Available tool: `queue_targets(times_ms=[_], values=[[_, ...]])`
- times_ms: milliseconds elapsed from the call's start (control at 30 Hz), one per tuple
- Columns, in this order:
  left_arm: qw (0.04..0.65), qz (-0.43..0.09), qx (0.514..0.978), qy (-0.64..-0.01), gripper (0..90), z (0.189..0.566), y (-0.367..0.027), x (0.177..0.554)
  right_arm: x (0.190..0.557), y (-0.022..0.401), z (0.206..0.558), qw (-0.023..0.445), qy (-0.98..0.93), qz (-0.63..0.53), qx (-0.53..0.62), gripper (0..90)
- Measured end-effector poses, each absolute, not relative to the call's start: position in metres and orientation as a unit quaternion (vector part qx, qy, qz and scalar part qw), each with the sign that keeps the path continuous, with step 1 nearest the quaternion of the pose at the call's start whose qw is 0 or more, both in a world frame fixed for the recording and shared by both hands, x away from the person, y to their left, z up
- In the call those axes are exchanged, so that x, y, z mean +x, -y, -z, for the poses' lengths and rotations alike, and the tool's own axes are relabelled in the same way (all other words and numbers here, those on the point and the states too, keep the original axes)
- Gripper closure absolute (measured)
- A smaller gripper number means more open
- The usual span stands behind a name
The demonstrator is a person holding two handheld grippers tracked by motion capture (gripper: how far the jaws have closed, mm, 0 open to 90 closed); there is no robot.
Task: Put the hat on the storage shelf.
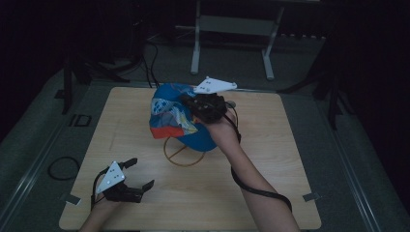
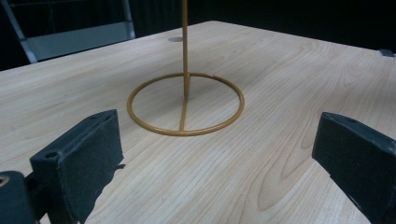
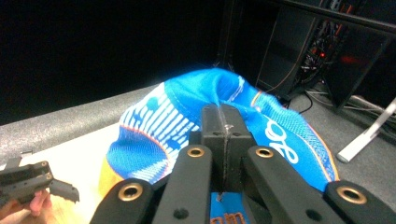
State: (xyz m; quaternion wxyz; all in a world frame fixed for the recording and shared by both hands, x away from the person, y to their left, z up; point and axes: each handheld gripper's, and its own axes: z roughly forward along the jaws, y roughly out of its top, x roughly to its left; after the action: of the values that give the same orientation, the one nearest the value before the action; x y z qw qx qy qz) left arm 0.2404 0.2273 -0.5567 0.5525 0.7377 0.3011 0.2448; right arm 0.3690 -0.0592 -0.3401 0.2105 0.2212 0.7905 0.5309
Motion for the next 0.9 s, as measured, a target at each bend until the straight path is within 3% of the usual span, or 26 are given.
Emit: queue_targets(times_ms=[800,900], values=[[0.549,-0.234,0.742,-0.305,2.1,0.562,-0.226,0.242,0.352,0.106,0.372,0.192,-0.776,-0.549,0.245,90.0],[0.550,-0.233,0.742,-0.305,2.1,0.562,-0.226,0.242,0.353,0.108,0.374,0.196,-0.770,-0.554,0.248,83.1]])
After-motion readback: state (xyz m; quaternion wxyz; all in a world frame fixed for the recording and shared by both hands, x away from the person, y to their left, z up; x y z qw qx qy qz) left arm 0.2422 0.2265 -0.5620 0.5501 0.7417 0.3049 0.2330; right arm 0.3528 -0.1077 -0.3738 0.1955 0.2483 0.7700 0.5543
